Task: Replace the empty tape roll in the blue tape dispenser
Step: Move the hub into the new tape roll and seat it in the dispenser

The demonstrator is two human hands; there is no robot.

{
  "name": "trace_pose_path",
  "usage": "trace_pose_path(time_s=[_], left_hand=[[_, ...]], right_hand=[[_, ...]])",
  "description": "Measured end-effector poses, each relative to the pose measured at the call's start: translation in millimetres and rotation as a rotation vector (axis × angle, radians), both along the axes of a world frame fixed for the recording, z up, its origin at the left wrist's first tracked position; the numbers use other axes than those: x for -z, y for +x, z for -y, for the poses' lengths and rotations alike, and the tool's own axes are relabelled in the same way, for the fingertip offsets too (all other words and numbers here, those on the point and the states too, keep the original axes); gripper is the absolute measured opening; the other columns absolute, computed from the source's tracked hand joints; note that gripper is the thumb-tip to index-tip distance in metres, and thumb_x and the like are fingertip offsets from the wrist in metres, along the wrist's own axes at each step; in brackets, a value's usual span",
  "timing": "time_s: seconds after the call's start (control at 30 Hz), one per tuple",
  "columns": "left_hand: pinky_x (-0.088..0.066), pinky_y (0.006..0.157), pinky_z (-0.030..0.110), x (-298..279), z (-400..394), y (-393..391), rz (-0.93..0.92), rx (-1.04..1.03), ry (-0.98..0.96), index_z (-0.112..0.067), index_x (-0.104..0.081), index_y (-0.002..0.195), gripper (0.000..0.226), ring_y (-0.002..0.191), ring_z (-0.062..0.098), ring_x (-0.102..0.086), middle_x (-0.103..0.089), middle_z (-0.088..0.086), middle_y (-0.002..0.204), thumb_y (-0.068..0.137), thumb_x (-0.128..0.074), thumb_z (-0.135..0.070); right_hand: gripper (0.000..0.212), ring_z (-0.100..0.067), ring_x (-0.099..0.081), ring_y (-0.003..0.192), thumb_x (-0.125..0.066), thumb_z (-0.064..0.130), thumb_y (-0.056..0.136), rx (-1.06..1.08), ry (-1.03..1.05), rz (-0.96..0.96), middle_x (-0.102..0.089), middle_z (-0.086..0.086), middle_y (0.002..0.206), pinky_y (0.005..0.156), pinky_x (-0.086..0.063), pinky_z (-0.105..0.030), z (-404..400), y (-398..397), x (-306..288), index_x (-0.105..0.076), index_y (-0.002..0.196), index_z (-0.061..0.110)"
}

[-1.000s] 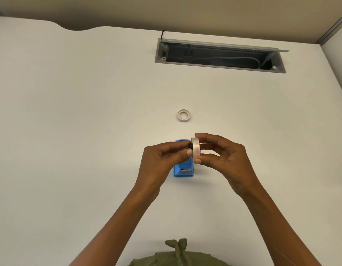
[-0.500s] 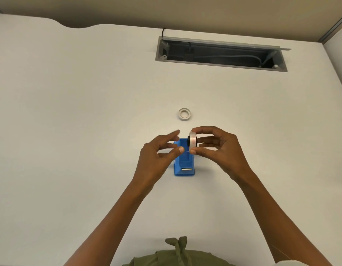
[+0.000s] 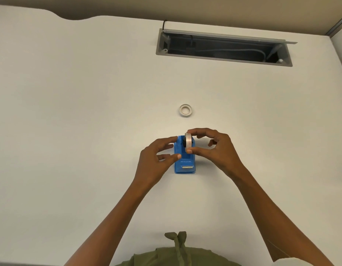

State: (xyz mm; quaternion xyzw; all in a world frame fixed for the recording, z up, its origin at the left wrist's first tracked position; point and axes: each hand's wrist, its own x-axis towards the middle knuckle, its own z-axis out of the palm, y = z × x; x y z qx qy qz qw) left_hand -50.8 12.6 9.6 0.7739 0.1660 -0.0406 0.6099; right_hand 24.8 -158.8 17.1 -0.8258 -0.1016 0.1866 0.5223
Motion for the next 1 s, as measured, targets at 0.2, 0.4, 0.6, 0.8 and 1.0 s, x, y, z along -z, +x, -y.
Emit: trace_pose_path(time_s=[0.2, 0.4, 0.6, 0.8, 1.0], left_hand=[[-0.047, 0.07, 0.003, 1.9, -1.2, 3.1, 0.0, 0.004, -0.002, -0.026, -0.061, 0.116, 0.041, 0.102, 0.006, -0.06, -0.064, -0.005, 0.119, 0.078, -0.074, -0.019], [-0.049, 0.073, 0.004, 2.8, -0.9, 2.9, -0.001, 0.008, -0.004, -0.026, -0.061, 0.117, 0.042, 0.106, 0.01, -0.06, -0.064, -0.003, 0.12, 0.078, -0.073, -0.02], [-0.047, 0.069, 0.001, 2.9, 0.2, 3.6, -0.004, -0.004, 0.011, -0.028, -0.06, 0.115, 0.04, 0.102, 0.008, -0.057, -0.062, -0.007, 0.114, 0.078, -0.073, -0.021], [-0.046, 0.068, 0.001, 4.4, 0.0, 4.3, 0.004, -0.005, 0.025, -0.023, -0.061, 0.117, 0.041, 0.102, 0.009, -0.058, -0.063, -0.004, 0.116, 0.078, -0.073, -0.022], [-0.049, 0.072, 0.004, 7.3, 0.4, 4.6, 0.026, -0.001, 0.04, -0.023, -0.061, 0.117, 0.042, 0.105, 0.011, -0.06, -0.063, -0.004, 0.117, 0.077, -0.074, -0.021]], right_hand=[[0.043, -0.007, -0.059, 0.097, -0.082, 0.024, 0.067, -0.001, 0.005, 0.003, -0.067, 0.008, 0.114, 0.071, -0.041, -0.019, -0.8, -0.6, 6.6, -0.066, 0.107, 0.029], [0.042, 0.007, -0.057, 0.09, -0.081, 0.025, 0.067, -0.004, 0.003, 0.002, -0.066, 0.014, 0.107, 0.067, -0.041, -0.005, -1.8, -1.1, 11.3, -0.064, 0.105, 0.032], [0.043, -0.004, -0.061, 0.093, -0.081, 0.022, 0.068, -0.002, 0.024, 0.011, -0.064, 0.013, 0.109, 0.069, -0.047, -0.02, -0.5, -1.5, 12.1, -0.066, 0.107, 0.025], [0.044, -0.009, -0.061, 0.093, -0.081, 0.018, 0.068, -0.015, 0.037, 0.018, -0.065, 0.004, 0.114, 0.065, -0.048, -0.017, 0.3, -1.3, 15.2, -0.067, 0.11, 0.018], [0.042, -0.01, -0.062, 0.093, -0.081, 0.019, 0.069, -0.017, 0.038, 0.027, -0.064, 0.005, 0.112, 0.065, -0.048, -0.017, -1.7, -0.5, 17.3, -0.067, 0.108, 0.02]])
